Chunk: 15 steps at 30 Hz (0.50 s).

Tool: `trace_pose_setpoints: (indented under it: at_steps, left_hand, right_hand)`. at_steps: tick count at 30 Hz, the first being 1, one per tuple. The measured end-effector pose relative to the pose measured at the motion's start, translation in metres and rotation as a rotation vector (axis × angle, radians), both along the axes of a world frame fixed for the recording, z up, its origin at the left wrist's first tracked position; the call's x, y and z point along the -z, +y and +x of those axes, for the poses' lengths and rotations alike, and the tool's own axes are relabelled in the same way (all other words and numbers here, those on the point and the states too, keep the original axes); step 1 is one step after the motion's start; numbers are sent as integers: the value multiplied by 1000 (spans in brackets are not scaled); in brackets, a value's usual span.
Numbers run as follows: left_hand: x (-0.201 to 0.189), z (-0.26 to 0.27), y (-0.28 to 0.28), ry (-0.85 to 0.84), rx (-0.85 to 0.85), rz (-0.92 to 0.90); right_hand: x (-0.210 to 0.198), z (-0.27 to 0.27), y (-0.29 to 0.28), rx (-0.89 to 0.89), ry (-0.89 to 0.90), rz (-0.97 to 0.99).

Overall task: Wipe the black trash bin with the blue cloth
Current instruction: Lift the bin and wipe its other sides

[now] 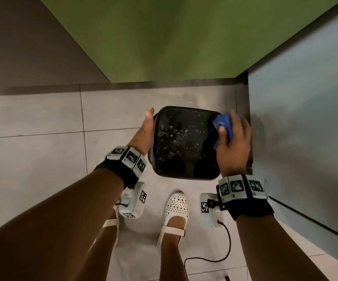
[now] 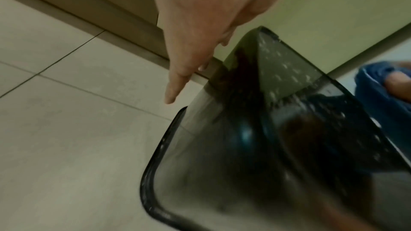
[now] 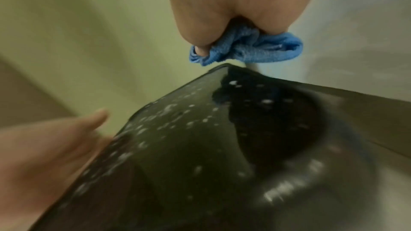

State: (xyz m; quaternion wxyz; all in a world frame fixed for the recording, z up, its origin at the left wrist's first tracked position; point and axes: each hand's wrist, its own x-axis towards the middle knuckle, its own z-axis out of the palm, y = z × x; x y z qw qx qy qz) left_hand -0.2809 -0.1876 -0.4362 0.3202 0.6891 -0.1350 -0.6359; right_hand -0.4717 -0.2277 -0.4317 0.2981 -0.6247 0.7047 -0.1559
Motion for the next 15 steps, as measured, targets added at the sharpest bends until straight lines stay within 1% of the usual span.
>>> trace_pose_setpoints:
  at_steps: [3,5,6,8,12,14,15]
  left_hand:
    - [12,6,-18,-82,86,-31]
    - [18,5,-29,-168,200,-88]
    - [21,4,-32,-206,240,-107]
    - [26,5,-33,-230,261,-138]
    - [32,7,-28,-234,203,-227]
    - [35,6,-27,-257,163,-237]
    - [36,5,-27,-271,150,-229]
  right_hand:
    - [-3,36,-6,-316,33,-91]
    - [3,59,-10,-422,75,-89]
    - [6,68,-12,-450,100,-53]
    - [10,81,-14,-493,167,6]
    - [10,81,-17,-535,187,0]
    - [8,71,-21,-510,234,31]
    - [7,64,-23,-464,267,48]
